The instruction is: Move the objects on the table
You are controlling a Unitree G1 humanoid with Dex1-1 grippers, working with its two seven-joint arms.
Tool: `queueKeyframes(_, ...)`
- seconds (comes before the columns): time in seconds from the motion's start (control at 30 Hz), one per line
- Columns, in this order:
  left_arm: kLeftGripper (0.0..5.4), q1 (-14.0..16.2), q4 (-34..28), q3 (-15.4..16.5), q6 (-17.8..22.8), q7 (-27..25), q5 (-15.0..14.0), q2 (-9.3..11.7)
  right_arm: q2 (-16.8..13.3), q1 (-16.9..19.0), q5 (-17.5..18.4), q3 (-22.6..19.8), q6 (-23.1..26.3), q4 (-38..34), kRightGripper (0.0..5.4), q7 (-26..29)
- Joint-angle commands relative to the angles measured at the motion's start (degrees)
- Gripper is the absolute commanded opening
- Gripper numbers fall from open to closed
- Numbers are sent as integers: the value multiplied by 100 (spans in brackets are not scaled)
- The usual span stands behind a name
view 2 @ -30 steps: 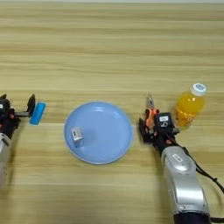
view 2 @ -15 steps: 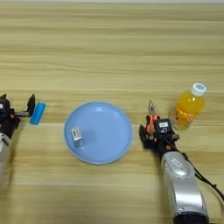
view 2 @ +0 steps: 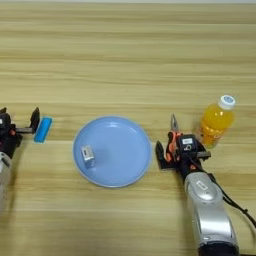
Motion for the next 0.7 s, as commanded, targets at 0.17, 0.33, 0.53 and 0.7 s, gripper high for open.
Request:
queueKeyframes(0.17, 540, 3, 16, 0, -27, 17, 26, 28, 22, 74, -26, 121, -418, -526, 538, 17)
queueKeyframes(0.33, 540, 14, -3, -2, -35, 17, 25, 21, 54, 166, -66, 278, -733, -932, 538, 50)
queueKeyframes(0.53, 540, 17, -13, -1, -27, 13, 21, 22, 228, 290, -173, 769, -798, -1371, 538, 158)
queueKeyframes(0.7, 540, -16, 17, -5, -24, 10, 27, 25, 434, 265, -282, 1292, -744, -1487, 538, 246)
